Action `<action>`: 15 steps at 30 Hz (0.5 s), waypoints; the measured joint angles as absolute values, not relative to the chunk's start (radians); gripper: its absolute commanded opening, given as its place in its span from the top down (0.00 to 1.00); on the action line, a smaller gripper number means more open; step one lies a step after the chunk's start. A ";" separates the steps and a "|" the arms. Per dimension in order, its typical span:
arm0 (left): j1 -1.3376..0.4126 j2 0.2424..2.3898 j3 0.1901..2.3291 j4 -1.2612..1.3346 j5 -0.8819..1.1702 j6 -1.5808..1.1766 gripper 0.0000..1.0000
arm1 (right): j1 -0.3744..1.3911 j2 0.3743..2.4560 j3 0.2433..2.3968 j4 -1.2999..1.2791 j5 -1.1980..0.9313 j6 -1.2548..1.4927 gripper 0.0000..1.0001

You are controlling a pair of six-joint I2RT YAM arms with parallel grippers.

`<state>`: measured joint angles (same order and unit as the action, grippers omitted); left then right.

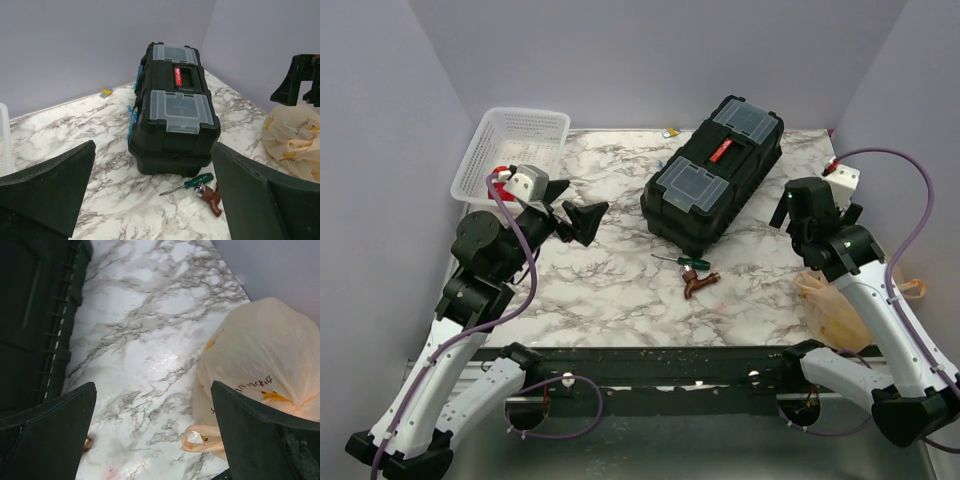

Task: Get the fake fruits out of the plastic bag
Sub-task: Move the plastic bag to the center of the board.

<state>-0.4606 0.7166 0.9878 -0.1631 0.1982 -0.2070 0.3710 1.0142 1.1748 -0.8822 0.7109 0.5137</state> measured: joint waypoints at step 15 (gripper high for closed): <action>-0.490 0.743 0.988 -0.165 0.199 -0.213 0.01 | 0.110 0.942 1.040 -0.971 0.854 0.836 0.01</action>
